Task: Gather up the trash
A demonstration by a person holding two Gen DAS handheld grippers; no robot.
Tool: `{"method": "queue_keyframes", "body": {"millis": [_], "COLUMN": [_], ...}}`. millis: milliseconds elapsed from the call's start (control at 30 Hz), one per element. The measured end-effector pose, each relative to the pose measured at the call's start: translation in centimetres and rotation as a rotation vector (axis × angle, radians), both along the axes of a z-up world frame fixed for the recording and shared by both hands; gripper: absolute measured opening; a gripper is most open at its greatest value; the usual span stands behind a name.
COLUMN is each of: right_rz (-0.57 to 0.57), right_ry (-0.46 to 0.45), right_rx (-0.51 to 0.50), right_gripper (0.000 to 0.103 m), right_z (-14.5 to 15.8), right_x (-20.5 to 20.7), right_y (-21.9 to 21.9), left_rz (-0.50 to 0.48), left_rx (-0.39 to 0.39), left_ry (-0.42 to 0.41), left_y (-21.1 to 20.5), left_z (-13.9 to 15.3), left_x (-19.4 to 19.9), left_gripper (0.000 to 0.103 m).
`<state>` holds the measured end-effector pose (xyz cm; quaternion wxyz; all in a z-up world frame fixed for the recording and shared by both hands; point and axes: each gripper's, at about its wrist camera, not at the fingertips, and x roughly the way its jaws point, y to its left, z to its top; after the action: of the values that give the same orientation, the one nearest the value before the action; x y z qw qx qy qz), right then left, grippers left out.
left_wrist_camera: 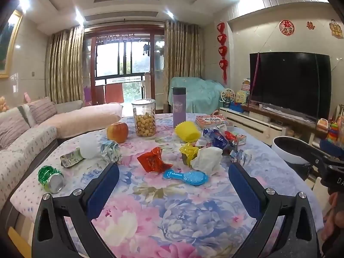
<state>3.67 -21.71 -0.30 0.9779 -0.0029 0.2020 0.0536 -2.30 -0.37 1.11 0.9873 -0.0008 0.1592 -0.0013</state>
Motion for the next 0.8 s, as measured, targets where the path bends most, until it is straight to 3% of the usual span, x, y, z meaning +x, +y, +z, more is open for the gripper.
{"method": "queue_keyframes", "body": {"millis": [800], "right_rz": [0.005], "right_ry": [0.025], "right_rx": [0.014], "right_gripper": [0.103], "right_z": [-0.48], "right_x": [0.31], "right_y": [-0.06], "left_rz": [0.002], "left_rx": [0.004], "left_ry": [0.0], "left_y": [-0.16], "left_z": [-0.11], "left_x": [0.01], "left_gripper": [0.102]}}
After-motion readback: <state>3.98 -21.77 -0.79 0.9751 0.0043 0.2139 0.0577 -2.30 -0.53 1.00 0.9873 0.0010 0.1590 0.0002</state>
